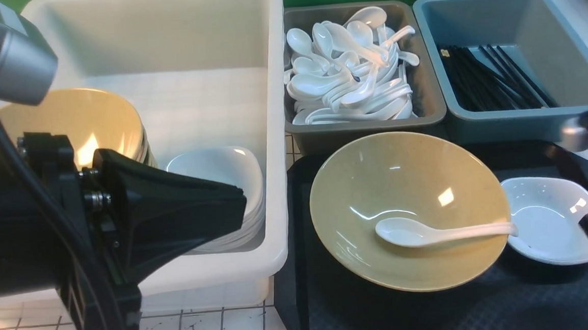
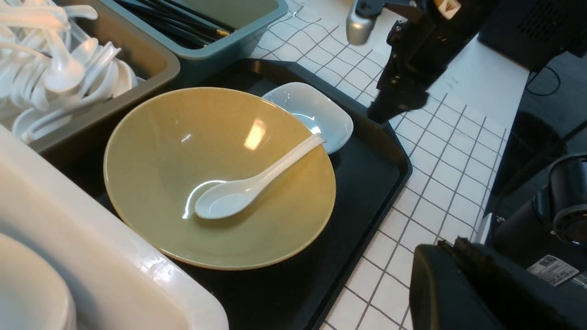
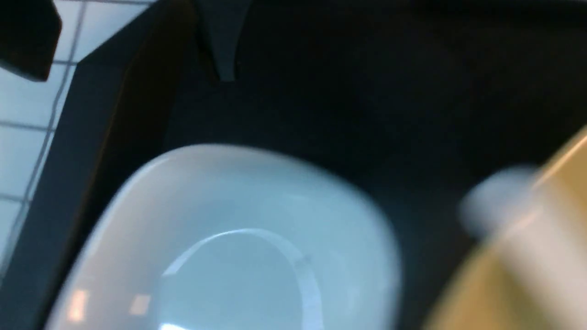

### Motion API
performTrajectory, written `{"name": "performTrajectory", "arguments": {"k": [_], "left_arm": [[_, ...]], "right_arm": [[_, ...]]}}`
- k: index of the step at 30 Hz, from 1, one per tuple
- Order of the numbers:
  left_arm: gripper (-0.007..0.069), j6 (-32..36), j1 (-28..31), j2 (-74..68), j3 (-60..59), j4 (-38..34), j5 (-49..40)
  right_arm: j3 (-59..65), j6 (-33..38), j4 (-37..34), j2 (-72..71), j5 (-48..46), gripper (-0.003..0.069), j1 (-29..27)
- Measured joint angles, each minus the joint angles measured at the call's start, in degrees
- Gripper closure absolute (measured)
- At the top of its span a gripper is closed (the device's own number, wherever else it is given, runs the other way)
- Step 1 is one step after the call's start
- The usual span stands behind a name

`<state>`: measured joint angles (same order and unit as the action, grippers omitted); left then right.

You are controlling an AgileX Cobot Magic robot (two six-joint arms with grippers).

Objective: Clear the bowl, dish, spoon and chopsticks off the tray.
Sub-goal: Use the right arm to grab the plate

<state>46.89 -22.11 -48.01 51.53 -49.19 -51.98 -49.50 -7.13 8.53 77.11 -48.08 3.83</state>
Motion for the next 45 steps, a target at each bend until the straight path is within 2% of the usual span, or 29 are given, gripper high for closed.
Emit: {"name": "performTrajectory", "arguments": {"k": [3, 9, 12, 13, 14, 15, 16, 19, 23, 27, 32, 45], "left_arm": [[0.0625, 0.0, 0.0, 0.0, 0.0, 0.0, -0.1], [0.0625, 0.0, 0.0, 0.0, 0.0, -0.4, -0.1], [0.0625, 0.0, 0.0, 0.0, 0.0, -0.5, -0.1], [0.0625, 0.0, 0.0, 0.0, 0.0, -0.5, -0.1], [0.0625, 0.0, 0.0, 0.0, 0.0, -0.5, -0.1], [0.0625, 0.0, 0.0, 0.0, 0.0, -0.5, -0.1], [0.0625, 0.0, 0.0, 0.0, 0.0, -0.5, -0.1], [0.0625, 0.0, 0.0, 0.0, 0.0, -0.5, 0.0], [0.0625, 0.0, 0.0, 0.0, 0.0, -0.5, 0.0], [0.0625, 0.0, 0.0, 0.0, 0.0, -0.5, -0.2], [0.0625, 0.0, 0.0, 0.0, 0.0, -0.5, -0.2], [0.0625, 0.0, 0.0, 0.0, 0.0, -0.5, -0.2]], "right_arm": [[2.4, -1.5, -4.6, 0.3, 4.3, 0.0204, -5.4], [3.5, -2.1, -12.9, 3.4, 8.3, 0.0204, -11.7], [3.7, 7.1, -17.6, 4.8, 8.0, 0.0205, -11.6], [3.7, 14.5, -19.0, 5.1, 7.6, 0.0207, -10.9], [3.7, 17.1, -19.4, 5.1, 7.5, 0.0207, -10.6], [3.7, 25.1, -20.5, 5.2, 6.9, 0.0207, -9.1], [3.7, 29.2, -21.0, 5.2, 6.9, 0.0207, -7.8], [3.8, 39.9, -21.4, 5.1, 8.5, 0.0207, -3.1], [4.7, 50.1, -19.7, 5.1, 13.6, 0.0207, 0.8], [5.0, 53.6, -15.3, 5.1, 19.1, 0.0207, 1.3], [5.0, 58.2, -14.9, 6.9, 20.2, 0.0207, 1.3], [5.5, 58.5, -16.0, 14.5, 25.1, 0.019, 1.3]]}}
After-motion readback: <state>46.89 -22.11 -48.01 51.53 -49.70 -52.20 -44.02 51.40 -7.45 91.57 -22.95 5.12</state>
